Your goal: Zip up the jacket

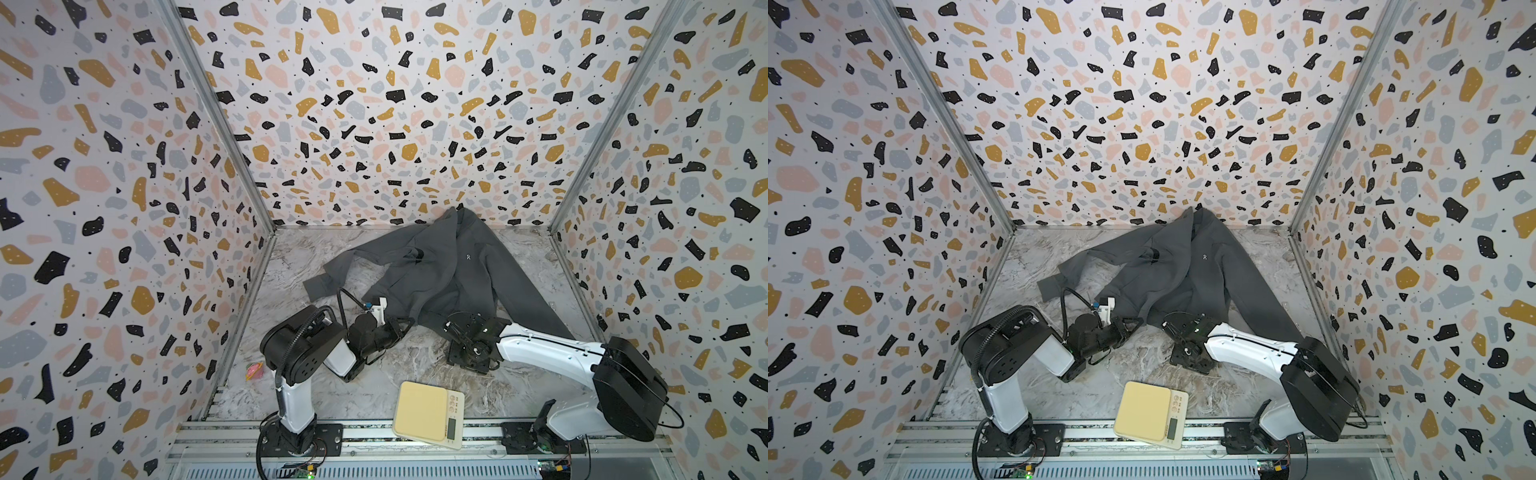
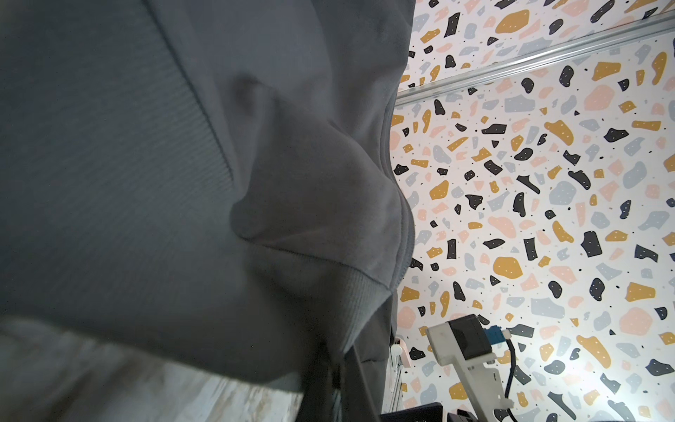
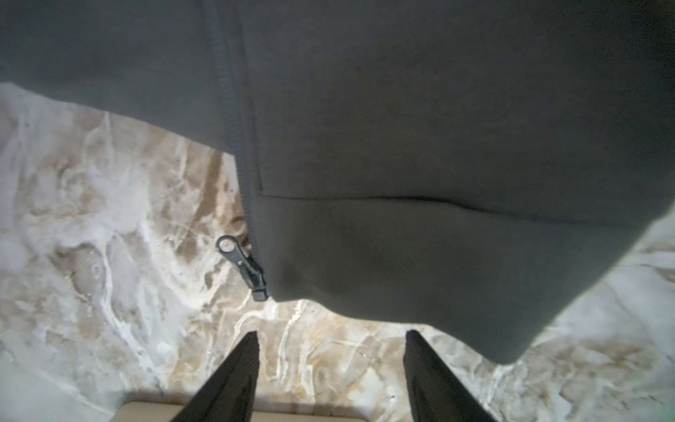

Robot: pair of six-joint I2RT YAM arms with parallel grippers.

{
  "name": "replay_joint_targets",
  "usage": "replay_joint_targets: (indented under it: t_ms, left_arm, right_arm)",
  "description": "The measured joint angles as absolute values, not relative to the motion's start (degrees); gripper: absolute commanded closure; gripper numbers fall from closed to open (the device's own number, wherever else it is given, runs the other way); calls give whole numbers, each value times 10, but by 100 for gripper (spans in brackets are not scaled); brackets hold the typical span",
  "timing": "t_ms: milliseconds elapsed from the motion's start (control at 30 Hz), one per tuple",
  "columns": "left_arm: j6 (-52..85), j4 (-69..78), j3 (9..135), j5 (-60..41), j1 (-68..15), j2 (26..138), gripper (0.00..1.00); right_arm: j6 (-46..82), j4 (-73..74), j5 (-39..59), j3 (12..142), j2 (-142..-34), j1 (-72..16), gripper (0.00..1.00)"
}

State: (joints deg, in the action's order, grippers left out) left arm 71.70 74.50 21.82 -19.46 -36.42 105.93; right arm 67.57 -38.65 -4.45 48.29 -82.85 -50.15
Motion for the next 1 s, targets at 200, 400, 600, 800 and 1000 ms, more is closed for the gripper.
replay_joint_targets:
  t_ms: [200,400,600,800,1000]
  left_arm:
    - [684,707,215,-197,-364,1027,100]
    - [665,683,215,-202,-364,1019,100]
    - [657,676,215,-211,-364,1019,100]
    - [655,674,215,-218,-364,1019,100]
    - [651,664,215,-219,-364,1019,100]
  right_arm:
    - [690,-392,-62,511,-846,-503,42]
    - [691,-389,-77,522,-871,-500,49]
    - [687,-387,-89,521,-912,-495,49]
    - [679,-350,-88,513,-923,-486,50]
    - [667,-291,-92,489,-917,-484,76]
